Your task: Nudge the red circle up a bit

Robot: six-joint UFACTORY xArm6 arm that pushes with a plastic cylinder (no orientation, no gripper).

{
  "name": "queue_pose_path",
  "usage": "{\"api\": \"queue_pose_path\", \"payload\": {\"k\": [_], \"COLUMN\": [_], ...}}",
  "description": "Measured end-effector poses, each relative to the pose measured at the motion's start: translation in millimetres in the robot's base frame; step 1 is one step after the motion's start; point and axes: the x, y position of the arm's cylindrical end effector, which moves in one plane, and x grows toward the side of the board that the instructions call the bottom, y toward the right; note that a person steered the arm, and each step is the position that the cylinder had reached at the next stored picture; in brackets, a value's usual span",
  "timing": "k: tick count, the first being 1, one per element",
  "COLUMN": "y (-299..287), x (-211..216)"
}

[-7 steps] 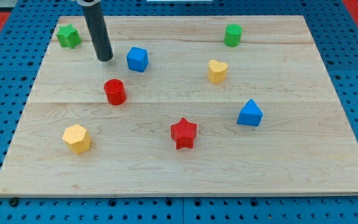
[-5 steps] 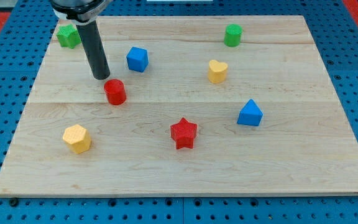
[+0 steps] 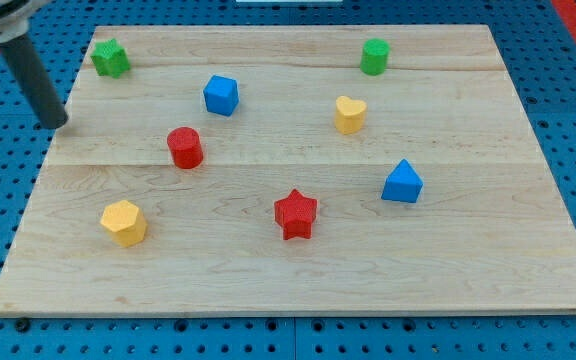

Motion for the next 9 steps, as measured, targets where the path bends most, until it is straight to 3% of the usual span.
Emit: {"api": "queue_pose_path", "payload": {"k": [3, 5, 8, 9], "y": [128, 99, 174, 183], "x": [32, 67, 47, 88]}}
